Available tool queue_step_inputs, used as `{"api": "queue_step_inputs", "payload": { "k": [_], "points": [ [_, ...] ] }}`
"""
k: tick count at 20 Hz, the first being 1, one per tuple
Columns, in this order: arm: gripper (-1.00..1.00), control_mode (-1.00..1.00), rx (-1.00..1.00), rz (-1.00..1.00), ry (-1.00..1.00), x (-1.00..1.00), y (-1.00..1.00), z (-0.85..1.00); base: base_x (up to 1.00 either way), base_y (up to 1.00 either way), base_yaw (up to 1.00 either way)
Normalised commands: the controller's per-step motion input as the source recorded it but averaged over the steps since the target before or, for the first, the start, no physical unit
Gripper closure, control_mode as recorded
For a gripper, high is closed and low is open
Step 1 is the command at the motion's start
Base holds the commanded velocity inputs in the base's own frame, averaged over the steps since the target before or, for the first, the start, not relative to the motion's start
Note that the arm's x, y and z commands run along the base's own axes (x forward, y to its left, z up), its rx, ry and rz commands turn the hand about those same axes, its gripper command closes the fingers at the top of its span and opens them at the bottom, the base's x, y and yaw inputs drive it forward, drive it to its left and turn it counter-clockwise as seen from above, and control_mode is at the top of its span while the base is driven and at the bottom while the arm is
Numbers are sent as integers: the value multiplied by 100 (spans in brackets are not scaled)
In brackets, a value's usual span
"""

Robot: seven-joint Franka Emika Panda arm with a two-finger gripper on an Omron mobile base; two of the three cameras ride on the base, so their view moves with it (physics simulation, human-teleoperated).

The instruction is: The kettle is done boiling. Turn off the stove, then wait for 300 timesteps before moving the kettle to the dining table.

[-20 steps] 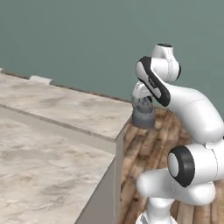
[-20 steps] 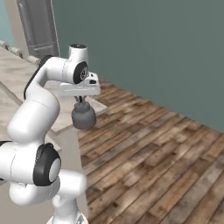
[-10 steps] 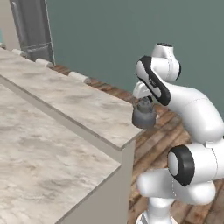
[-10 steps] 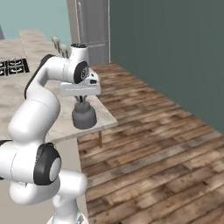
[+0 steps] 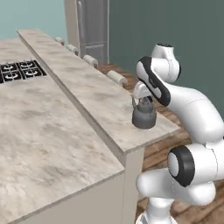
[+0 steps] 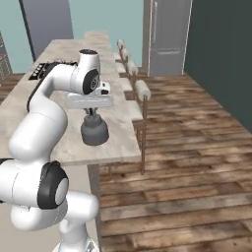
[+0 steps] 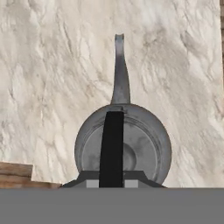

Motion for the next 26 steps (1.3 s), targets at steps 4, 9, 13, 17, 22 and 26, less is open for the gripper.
{"api": "queue_step_inputs", "payload": {
  "k": [4,9,13,17,22,26],
  "points": [
    [100,100,0,0,0,0,0,0,10,-42,55],
    [100,100,0,0,0,0,0,0,-2,-43,55],
    [100,100,0,0,0,0,0,0,-17,-42,57],
    [100,100,0,0,0,0,0,0,-21,-37,56],
    [100,100,0,0,0,0,0,0,-7,-46,55],
    [100,100,0,0,0,0,0,0,0,-55,50]
  ]
}}
